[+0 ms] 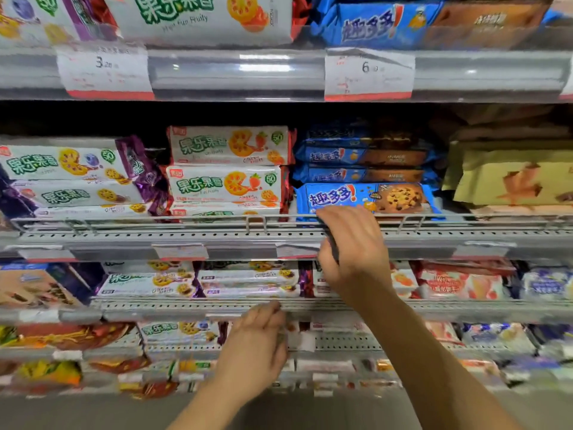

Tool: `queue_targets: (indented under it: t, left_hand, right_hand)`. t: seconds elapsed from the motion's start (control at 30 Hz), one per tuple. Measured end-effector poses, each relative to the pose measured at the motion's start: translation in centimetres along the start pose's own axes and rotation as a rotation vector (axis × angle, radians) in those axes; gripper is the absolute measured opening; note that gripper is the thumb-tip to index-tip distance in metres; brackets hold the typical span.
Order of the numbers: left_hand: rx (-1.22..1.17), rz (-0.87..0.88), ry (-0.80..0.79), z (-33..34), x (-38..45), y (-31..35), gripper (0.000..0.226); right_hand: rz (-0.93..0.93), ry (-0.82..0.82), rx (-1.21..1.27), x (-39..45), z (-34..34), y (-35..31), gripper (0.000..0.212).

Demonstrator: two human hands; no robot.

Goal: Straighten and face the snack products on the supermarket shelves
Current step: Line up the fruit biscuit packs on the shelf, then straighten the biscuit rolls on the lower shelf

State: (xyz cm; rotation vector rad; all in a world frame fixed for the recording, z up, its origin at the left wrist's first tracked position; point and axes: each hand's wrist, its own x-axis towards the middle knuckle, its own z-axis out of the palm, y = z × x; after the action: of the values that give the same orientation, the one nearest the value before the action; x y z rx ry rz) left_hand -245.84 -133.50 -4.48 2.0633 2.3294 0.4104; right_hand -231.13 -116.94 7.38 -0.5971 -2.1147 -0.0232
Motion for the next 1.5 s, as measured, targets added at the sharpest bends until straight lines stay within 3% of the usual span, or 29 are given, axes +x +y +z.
queue_targets:
  t: [0.13,0.27,0.4,0.57,0.77,0.93,1.0,1.13,1.2,1.3,1.5]
  left_hand:
    - [0.055,-0.112,-0.188,2.4,0.8,-1.2,0.072]
    - [0.107,-0.084,-0.161,3.8,0.7,-2.7,0.080]
    - [0.002,-0.130,-0.150,3.8,0.8,-2.7,0.074]
    - [-0.022,-0.064,-0.061,4.7,0.1,-3.6,0.077]
    - [-0.004,-0.128,-0.070,3.6,0.2,-2.5,0.082]
    - [-0.059,-0.167,-0.132,3.3,0.6,-2.3,0.074]
    - [-0.054,-0.203,-0.184,3.2,1.1,-2.2,0.075]
    - [0.030,-0.212,-0.162,3.2,1.2,-1.3,0.077]
    - [0.040,-0.242,-0.137,3.7,1.2,-0.6,0.080]
    - [0.039,-0.313,-0.082,5.1,1.2,0.8,0.087]
    - [0.050,-0.345,0.076,8.3,1.6,1.3,0.090]
  right_hand:
    - [0.041,-0.094,0.032,0.2,-0.6,-0.1,0.044]
    - [0.055,-0.145,-0.012,0.3,-0.9,-0.2,0.046]
    - [0.056,-0.123,-0.060,0.4,-0.8,-0.7,0.047]
    - [0.072,-0.146,-0.118,0.5,-1.0,-1.2,0.048]
    - [0.020,-0.370,-0.211,0.8,-3.1,-1.4,0.062]
    - [0.089,-0.376,-0.163,-6.5,-5.4,-1.8,0.056]
    - [0.213,-0.472,-0.152,-11.1,-5.4,-1.2,0.049]
    - [0.396,-0.925,-0.117,-18.5,-4.1,1.8,0.043]
    - [0.456,-1.054,-0.061,-21.3,-3.2,3.5,0.034]
    - [0.582,-1.145,0.010,-24.7,-2.2,5.7,0.039]
    - [0.500,-1.145,0.013,-30.1,2.3,10.0,0.054]
